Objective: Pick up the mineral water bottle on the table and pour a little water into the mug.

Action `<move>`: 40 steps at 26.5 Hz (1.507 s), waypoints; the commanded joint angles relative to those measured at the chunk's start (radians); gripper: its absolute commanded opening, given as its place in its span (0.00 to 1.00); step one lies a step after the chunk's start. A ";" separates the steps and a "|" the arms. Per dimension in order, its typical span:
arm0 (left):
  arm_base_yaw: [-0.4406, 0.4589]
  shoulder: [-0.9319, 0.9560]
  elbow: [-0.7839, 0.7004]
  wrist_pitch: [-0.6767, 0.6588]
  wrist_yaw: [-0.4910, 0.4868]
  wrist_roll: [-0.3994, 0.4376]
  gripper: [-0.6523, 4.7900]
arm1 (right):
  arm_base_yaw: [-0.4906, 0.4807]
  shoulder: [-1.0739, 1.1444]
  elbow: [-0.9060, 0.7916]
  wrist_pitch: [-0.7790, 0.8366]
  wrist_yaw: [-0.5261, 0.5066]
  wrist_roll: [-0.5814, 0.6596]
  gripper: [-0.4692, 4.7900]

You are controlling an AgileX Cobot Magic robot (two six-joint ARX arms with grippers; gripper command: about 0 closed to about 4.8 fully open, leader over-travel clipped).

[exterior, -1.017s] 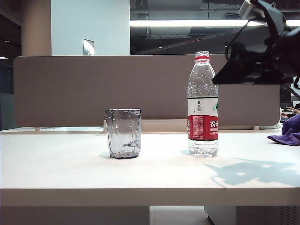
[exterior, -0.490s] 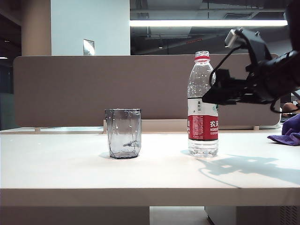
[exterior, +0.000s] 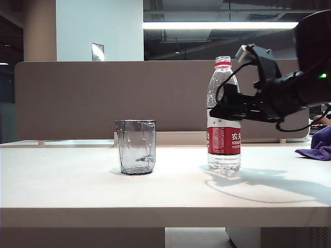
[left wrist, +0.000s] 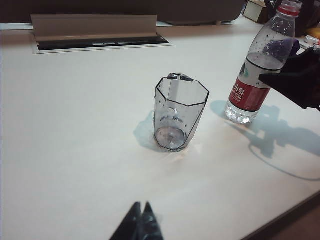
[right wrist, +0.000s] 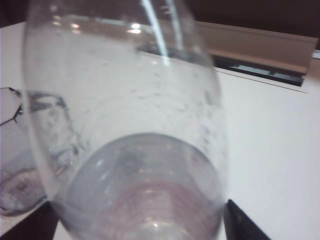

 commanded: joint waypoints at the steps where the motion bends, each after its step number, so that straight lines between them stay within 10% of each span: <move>1: 0.000 0.000 0.003 0.018 0.000 0.001 0.11 | 0.018 0.021 0.036 0.019 -0.018 0.004 1.00; 36: 0.000 0.000 0.003 0.017 -0.026 0.004 0.11 | 0.131 0.105 0.121 -0.035 0.217 0.004 0.92; 40: 0.000 0.000 0.003 0.018 -0.027 0.004 0.11 | 0.131 0.100 0.122 -0.035 0.227 0.004 0.75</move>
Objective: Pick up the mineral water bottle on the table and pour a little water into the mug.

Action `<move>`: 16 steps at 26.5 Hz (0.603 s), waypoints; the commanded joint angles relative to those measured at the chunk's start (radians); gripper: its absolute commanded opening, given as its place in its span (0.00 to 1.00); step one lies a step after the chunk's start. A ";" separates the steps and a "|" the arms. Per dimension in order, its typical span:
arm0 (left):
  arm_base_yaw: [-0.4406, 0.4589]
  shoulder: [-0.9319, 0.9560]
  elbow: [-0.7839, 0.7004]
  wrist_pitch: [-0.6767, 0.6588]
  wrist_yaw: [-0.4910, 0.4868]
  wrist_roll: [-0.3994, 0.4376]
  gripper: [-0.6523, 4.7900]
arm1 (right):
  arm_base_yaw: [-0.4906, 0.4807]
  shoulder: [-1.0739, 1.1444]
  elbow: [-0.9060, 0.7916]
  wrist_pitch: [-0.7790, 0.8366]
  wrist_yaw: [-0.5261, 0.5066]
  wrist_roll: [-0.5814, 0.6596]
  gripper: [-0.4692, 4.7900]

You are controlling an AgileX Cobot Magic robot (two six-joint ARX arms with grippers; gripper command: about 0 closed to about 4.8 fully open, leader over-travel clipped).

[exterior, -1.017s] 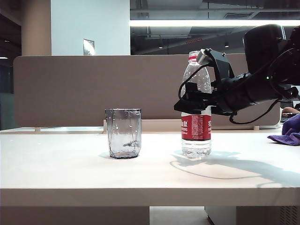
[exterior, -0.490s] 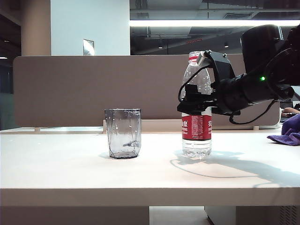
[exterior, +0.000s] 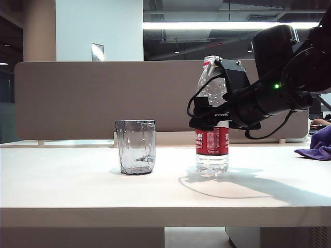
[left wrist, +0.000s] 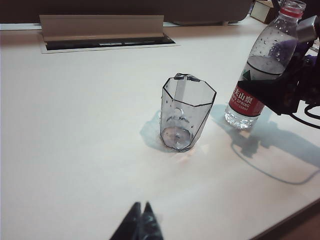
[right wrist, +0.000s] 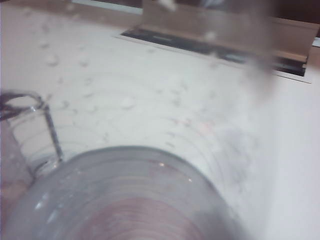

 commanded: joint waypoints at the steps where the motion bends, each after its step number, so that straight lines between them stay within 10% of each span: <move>1: 0.000 0.000 0.003 0.017 -0.003 0.003 0.11 | 0.000 -0.011 0.004 0.013 0.016 0.000 0.73; 16: 0.000 0.000 0.003 0.017 -0.003 0.003 0.11 | 0.000 -0.011 0.043 -0.058 0.016 -0.099 0.59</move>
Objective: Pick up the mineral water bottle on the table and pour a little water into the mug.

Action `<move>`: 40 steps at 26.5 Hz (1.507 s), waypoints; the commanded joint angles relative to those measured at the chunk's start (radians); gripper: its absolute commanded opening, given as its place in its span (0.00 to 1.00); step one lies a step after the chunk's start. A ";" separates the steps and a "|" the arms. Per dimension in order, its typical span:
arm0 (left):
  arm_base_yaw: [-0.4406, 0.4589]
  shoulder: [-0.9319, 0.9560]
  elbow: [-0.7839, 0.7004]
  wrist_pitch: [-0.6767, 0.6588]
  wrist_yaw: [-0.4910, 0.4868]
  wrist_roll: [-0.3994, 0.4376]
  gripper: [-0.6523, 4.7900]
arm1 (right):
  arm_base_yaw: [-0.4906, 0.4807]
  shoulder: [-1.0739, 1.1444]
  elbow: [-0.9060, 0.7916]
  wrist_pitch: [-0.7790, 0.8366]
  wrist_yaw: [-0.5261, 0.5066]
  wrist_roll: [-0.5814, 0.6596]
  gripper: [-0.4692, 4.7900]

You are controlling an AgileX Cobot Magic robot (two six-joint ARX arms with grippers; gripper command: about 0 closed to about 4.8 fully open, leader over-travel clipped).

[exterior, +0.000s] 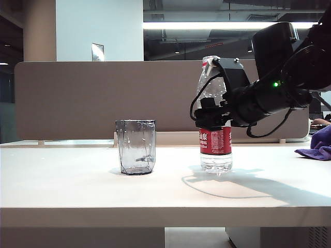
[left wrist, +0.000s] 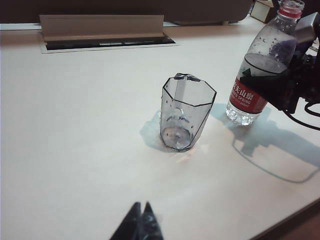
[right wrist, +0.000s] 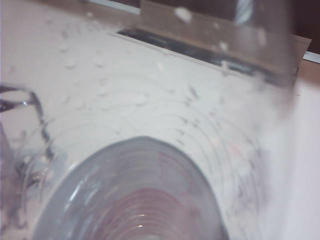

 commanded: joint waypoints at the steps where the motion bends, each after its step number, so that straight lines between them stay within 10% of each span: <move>1: 0.000 0.000 0.003 0.017 -0.002 0.003 0.11 | 0.000 -0.008 0.072 -0.108 -0.002 -0.037 0.59; 15: 0.000 0.000 0.003 0.014 -0.002 0.002 0.11 | 0.031 -0.024 0.402 -0.635 0.024 -0.392 0.59; 40: 0.000 0.000 0.003 0.013 -0.002 0.002 0.11 | 0.148 0.045 0.515 -0.736 0.350 -1.020 0.59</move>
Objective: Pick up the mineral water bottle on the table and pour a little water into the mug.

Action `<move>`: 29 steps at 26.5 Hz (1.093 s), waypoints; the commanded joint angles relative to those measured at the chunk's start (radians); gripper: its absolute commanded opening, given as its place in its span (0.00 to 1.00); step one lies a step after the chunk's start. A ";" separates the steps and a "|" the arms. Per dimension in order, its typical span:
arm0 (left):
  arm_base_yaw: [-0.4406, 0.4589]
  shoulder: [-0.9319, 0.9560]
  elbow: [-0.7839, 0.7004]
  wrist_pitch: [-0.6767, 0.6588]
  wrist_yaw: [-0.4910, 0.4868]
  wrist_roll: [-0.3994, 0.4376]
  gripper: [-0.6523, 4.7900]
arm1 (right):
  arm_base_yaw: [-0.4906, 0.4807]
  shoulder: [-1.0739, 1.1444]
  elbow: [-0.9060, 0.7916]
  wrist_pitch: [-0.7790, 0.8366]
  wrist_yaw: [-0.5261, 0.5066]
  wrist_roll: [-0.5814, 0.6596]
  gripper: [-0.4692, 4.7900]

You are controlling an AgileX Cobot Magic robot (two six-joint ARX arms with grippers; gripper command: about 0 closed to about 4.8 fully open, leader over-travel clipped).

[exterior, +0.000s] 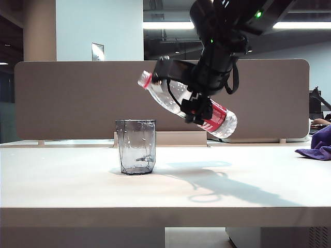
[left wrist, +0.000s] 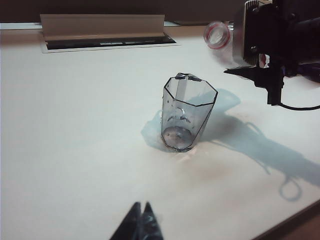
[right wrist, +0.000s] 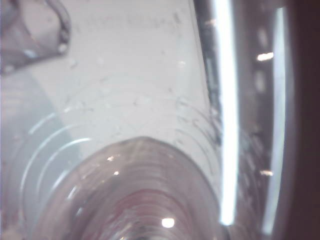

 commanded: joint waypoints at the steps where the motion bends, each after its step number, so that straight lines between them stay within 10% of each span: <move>1: 0.000 0.000 0.003 0.013 0.000 0.002 0.11 | 0.005 0.037 0.052 0.020 0.051 -0.080 0.59; 29: 0.000 -0.001 0.003 0.013 0.000 0.002 0.11 | 0.024 0.068 0.093 0.216 0.155 -0.660 0.61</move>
